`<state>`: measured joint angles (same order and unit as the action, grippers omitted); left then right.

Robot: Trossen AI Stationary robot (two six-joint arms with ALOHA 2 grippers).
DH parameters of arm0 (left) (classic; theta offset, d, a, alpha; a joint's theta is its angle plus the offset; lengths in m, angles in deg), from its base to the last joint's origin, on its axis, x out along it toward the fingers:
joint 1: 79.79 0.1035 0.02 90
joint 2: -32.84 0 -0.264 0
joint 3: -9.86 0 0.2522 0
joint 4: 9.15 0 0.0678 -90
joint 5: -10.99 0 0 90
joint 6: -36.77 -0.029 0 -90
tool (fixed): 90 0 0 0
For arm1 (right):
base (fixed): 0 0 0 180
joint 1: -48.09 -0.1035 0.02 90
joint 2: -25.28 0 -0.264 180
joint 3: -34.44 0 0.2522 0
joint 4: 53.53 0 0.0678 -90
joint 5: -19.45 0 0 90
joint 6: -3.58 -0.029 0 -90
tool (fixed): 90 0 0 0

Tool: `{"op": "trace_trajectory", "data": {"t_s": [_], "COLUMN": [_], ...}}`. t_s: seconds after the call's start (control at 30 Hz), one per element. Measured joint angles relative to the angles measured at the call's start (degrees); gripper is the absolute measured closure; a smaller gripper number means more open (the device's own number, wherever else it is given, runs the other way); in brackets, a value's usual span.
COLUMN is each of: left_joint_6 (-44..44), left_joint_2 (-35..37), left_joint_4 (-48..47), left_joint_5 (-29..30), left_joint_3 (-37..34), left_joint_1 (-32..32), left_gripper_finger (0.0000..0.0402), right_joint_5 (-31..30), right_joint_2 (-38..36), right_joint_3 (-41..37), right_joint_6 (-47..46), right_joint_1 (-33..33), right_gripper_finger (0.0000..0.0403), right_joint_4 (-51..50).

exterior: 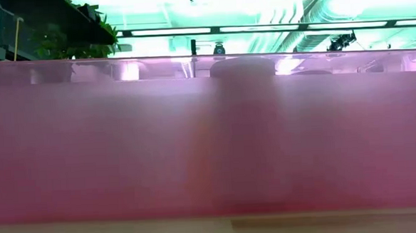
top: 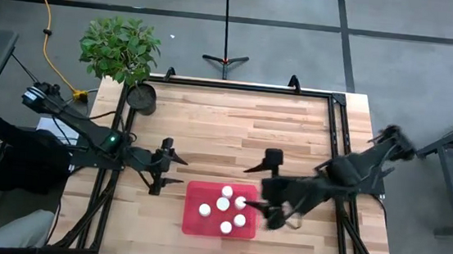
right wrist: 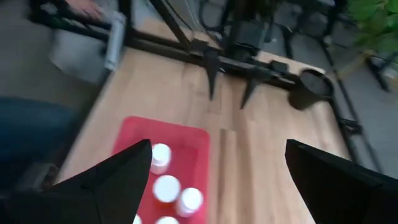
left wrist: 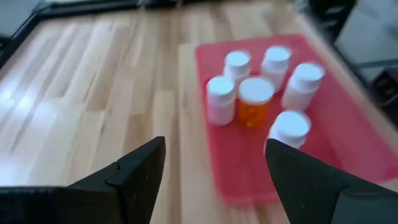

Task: Pick and place pill bottles into a basket
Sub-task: Return to Home Position

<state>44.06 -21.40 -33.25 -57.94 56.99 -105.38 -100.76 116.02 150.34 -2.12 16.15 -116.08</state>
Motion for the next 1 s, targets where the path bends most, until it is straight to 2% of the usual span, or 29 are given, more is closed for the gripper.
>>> {"op": "trace_trajectory", "data": {"t_s": [0.23, 0.37, 0.43, 0.57, 0.73, 1.0], "left_joint_6": [-5.86, -7.03, -7.05, -7.16, -7.13, -5.52], "left_joint_2": [0.06, 0.04, 0.07, 0.08, 1.45, 7.09], "left_joint_4": [11.78, 14.72, 15.16, 14.89, 16.81, 28.58], "left_joint_5": [-12.58, -23.52, -27.00, -27.40, -28.20, -30.84], "left_joint_3": [-4.64, -6.48, -7.03, -8.84, -12.42, -20.57], "left_joint_1": [8.32, 15.03, 17.58, 20.41, 20.66, 20.64], "left_gripper_finger": [0.0092, 0.0092, 0.0092, 0.0092, 0.0092, 0.0092], "right_joint_5": [6.37, 7.04, 7.96, 9.08, 8.73, 8.74], "right_joint_2": [-24.58, -36.77, -42.08, -50.96, -59.52, -65.31], "right_joint_3": [-34.15, -47.65, -52.99, -61.87, -70.61, -81.14], "right_joint_6": [0.76, 0.29, 0.27, 0.94, 0.34, -0.89], "right_joint_1": [0.55, 0.52, 0.49, 0.50, 0.50, 0.51], "right_gripper_finger": [0.0045, 0.0045, 0.0045, 0.0045, 0.0045, 0.0045], "right_joint_4": [25.65, 34.25, 37.06, 41.26, 44.08, 50.72]}}
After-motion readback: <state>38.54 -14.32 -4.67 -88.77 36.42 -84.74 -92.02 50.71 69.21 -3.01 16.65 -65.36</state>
